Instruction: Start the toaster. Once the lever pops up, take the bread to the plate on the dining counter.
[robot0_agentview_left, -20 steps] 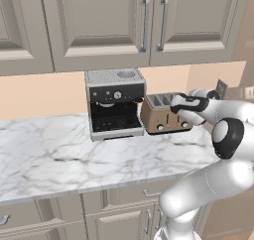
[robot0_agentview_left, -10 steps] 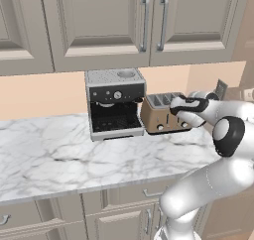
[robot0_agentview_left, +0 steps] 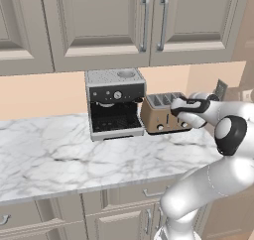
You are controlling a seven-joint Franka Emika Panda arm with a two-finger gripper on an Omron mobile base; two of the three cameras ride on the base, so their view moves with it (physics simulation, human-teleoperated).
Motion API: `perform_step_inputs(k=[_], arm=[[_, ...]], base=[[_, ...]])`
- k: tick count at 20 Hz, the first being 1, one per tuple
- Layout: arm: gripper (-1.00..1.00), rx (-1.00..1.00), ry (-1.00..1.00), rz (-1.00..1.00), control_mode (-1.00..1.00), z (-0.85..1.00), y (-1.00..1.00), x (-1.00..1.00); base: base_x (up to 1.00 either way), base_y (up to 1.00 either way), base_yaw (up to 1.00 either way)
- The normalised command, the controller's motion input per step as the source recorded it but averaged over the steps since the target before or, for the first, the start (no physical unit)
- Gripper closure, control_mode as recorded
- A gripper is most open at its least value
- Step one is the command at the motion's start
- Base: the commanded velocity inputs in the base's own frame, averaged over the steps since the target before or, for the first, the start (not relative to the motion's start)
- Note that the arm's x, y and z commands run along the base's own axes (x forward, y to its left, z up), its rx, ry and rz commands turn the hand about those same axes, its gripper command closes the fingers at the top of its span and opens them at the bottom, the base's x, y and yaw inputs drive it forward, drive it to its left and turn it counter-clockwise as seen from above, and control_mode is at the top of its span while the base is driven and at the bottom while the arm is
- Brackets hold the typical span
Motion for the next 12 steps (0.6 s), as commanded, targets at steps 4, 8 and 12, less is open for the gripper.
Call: perform_step_inputs(k=[4, 8, 12], arm=[[-1.0, 0.0, 0.0, 0.0, -1.0, 0.0, 0.0, 0.0], [-1.0, 0.0, 0.0, 0.0, -1.0, 0.0, 0.0, 0.0], [-1.0, 0.0, 0.0, 0.0, -1.0, 0.0, 0.0, 0.0]], base=[[0.0, 0.0, 0.0], [0.0, 0.0, 0.0], [0.0, 0.0, 0.0]])
